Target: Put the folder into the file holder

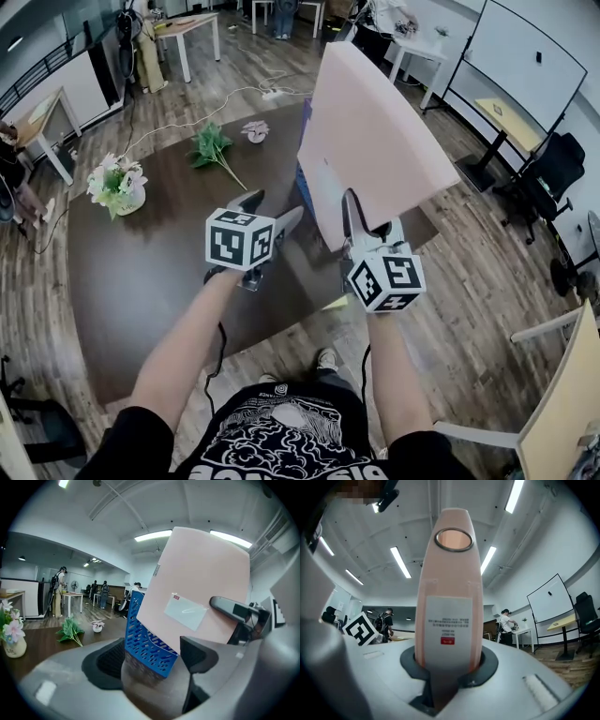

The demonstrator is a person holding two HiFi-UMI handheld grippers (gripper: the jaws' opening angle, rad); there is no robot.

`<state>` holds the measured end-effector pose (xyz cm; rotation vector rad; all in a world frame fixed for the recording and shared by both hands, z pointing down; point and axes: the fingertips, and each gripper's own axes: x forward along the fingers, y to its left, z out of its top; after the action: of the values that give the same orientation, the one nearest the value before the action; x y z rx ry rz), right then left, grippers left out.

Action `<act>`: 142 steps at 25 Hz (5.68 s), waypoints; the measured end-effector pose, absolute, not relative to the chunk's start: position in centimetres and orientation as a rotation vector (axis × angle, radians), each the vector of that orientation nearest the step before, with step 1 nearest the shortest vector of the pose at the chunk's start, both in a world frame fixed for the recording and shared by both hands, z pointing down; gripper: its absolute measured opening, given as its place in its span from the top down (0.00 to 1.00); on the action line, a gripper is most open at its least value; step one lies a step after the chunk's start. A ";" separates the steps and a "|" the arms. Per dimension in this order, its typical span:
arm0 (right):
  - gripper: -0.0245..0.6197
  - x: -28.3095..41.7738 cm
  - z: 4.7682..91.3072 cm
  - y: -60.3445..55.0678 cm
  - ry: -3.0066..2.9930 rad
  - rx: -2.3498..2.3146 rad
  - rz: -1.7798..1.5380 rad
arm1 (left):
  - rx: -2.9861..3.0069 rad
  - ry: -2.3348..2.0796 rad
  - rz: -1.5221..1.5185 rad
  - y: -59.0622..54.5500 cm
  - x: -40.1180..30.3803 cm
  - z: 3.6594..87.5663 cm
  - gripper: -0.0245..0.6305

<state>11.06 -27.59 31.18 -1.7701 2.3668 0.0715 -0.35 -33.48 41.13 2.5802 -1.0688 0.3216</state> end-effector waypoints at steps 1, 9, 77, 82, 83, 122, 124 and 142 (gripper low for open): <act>0.82 11.4 30.7 -27.4 2.359 -1.768 0.078 | 2.583 -1.063 0.322 -33.4 0.0 41.1 0.40; 0.81 12.3 27.7 -26.5 2.329 -1.720 0.129 | 2.596 -1.044 0.313 -33.6 1.8 40.6 0.40; 0.72 14.2 42.9 -40.1 2.605 -1.877 -0.077 | 2.467 -1.222 0.411 -40.2 3.1 44.0 0.40; 0.70 14.1 43.7 -40.3 2.653 -1.922 -0.114 | 2.469 -1.213 0.419 -39.9 3.2 44.1 0.40; 0.70 14.1 43.8 -40.3 2.663 -1.929 -0.121 | 2.470 -1.212 0.420 -39.8 3.3 44.2 0.40; 0.58 14.3 41.7 -34.2 2.679 -2.028 -0.298 | 2.512 -1.160 0.352 -34.5 1.5 42.6 0.40; 0.58 14.3 41.5 -33.4 2.667 -2.038 -0.310 | 2.516 -1.163 0.351 -34.1 1.1 42.4 0.40; 0.79 7.3 38.5 -29.9 2.753 -1.898 -0.262 | 2.591 -1.240 0.397 -31.0 -5.3 40.6 0.63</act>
<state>7.29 -29.86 38.47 -1.8976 2.7531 -0.2618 -5.32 -30.98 40.56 2.5908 -1.2405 0.3967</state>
